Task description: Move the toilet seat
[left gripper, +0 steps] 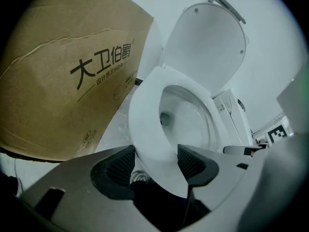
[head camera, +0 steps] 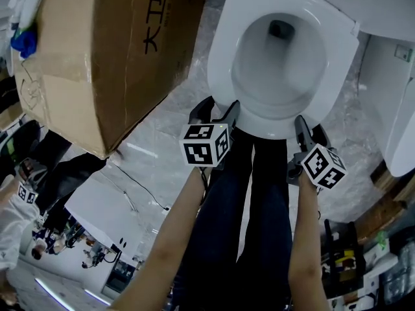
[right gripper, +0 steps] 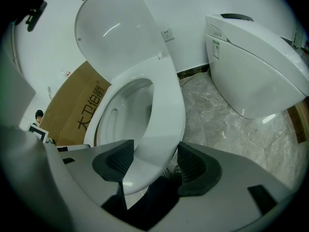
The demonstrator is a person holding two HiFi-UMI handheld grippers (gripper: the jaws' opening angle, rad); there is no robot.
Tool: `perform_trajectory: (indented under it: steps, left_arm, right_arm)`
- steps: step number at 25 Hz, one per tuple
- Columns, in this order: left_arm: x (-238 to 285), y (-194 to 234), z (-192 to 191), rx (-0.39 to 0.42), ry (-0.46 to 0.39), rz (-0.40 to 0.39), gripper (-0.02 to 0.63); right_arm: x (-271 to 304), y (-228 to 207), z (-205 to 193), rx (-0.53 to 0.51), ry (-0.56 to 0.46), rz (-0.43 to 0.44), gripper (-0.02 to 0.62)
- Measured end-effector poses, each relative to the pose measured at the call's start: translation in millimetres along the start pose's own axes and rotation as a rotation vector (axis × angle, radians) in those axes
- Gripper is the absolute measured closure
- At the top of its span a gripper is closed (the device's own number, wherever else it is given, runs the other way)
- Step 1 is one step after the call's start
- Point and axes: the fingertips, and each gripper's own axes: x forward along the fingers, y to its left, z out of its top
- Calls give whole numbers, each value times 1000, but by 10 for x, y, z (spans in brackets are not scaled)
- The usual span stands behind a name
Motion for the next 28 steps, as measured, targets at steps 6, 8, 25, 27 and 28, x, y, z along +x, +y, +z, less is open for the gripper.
perform_trajectory:
  steps: [6,8,25,27,28]
  left_arm:
    - [-133,-47,47,-7,-20,-1,322]
    - [-184,-63,73,-10,-39,-2,322]
    - [-721,-268,248,35,-112,-35,355]
    - [-812,-298,245,59,-116,-35,378]
    - [-862,-312,245,70,-120,-34,392]
  right_arm:
    - [-134,62,38,2,-18,16,307]
    - [-186,87,80,6,-39,19,311]
    - [-555,254,268,43,-106,45,316]
    - [-588,266,294,45,-114,42,316]
    - [-607,275,313,45,-121,40,316]
